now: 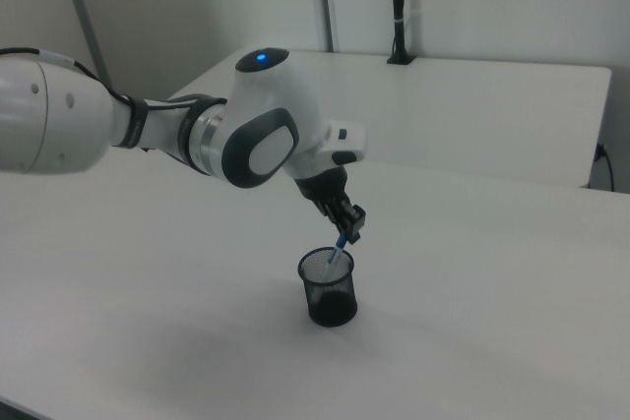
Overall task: Remove the marker
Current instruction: 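Close the gripper on the marker and lift it out of the cup, then lower the held marker onto the table beside the cup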
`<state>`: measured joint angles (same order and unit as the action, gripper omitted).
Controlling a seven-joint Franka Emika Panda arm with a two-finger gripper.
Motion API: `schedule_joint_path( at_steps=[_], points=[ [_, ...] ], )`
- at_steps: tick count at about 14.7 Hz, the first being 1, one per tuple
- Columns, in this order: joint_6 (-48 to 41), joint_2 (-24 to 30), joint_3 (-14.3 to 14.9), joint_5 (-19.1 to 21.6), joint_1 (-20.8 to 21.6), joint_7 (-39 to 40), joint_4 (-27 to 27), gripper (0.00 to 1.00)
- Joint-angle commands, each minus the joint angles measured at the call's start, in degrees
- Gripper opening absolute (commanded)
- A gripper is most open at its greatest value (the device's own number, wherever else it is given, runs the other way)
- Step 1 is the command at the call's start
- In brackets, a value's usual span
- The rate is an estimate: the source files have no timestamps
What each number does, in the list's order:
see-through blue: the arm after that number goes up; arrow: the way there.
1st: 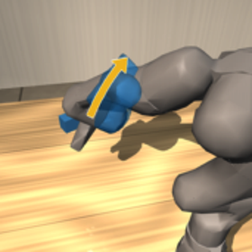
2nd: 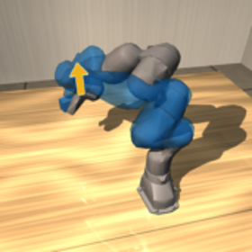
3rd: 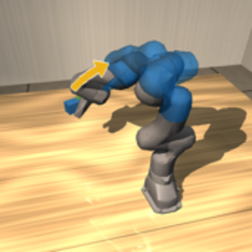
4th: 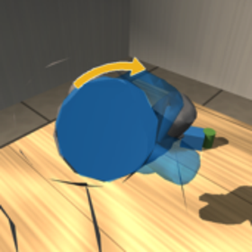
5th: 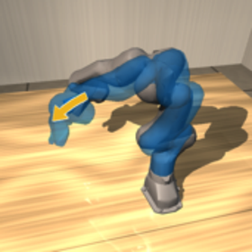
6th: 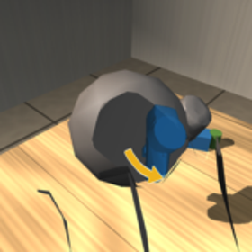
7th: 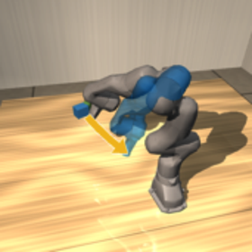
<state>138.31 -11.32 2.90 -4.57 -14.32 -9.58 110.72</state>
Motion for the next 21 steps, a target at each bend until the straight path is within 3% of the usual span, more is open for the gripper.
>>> schedule_joint_path(
  at_steps=[1, 3, 5, 7, 10, 15, 17, 21],
  points=[
    [-2.32, 4.1, 0.0, 0.44, 0.43, -1.93, -1.46, 0.0],
    [-8.65, 6.39, -0.18, 1.66, 0.52, -1.93, -5.41, 0.0],
    [-15.94, 8.85, -0.62, 6.67, 0.52, -0.01, -9.71, 0.0],
    [-24.11, 9.74, -3.33, 7.38, 0.52, 3.5, -12.88, 0.0],
    [-28.97, 8.52, -7.9, 6.86, 0.52, 8.24, -11.76, 0.0],
    [-28.28, 1.68, -8.7, 5.98, 2.88, 14.59, -9.2, 0.0],
    [-24.78, -0.71, -8.7, 3.53, 4.46, 14.68, -8.16, 0.0],
    [-16.16, -5.36, -8.7, 2.47, 6.05, 13.28, -5.86, 0.0]
  ],
)
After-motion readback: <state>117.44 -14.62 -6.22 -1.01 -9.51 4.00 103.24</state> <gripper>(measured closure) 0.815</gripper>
